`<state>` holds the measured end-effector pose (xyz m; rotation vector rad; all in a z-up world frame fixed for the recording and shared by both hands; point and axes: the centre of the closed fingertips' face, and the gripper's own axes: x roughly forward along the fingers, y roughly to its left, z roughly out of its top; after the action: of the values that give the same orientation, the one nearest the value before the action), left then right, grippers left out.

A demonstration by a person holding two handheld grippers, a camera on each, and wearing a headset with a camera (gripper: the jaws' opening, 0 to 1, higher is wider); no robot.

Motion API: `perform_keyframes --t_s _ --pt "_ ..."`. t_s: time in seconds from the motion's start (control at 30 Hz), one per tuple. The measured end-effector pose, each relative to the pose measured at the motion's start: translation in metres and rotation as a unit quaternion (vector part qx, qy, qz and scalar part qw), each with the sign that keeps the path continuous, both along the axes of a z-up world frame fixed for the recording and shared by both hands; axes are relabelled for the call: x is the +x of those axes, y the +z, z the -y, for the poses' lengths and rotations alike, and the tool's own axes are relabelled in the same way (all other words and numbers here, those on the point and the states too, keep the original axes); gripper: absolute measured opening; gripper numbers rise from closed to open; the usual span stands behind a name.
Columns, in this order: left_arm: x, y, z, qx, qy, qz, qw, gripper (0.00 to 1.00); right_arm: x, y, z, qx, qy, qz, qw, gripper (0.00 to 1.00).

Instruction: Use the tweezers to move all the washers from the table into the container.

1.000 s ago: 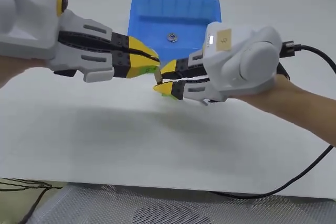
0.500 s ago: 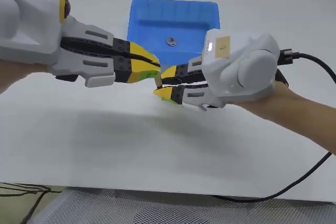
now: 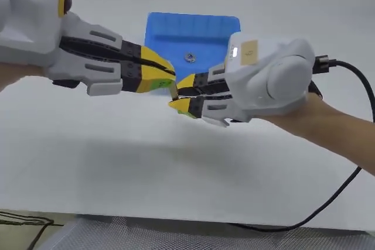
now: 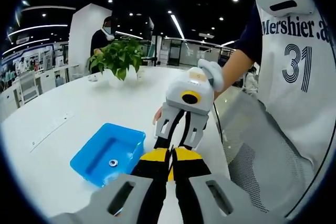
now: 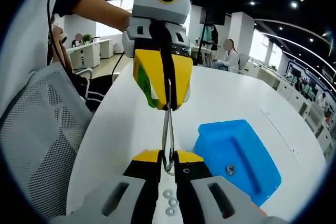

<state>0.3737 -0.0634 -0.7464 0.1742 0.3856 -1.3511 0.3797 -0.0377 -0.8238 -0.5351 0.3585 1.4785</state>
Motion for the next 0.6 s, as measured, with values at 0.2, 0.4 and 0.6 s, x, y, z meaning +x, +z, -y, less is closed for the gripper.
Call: perform_keyframes --t_s 0.2,0.4,0.6 --pt "-0.004 0.016 0.003 0.003 -0.01 0.012 0.9999 0.06 -0.001 0.016 0.002 0.005 0.002 0.011 0.9999 0.11" --pt "-0.002 0.031 0.005 0.001 -0.011 0.021 0.9997 0.06 0.002 0.031 0.006 0.011 0.002 0.029 0.9995 0.11" --pt "0.009 0.042 0.01 0.009 -0.024 0.037 0.999 0.06 0.015 0.044 0.008 0.015 -0.003 0.045 0.9989 0.11"
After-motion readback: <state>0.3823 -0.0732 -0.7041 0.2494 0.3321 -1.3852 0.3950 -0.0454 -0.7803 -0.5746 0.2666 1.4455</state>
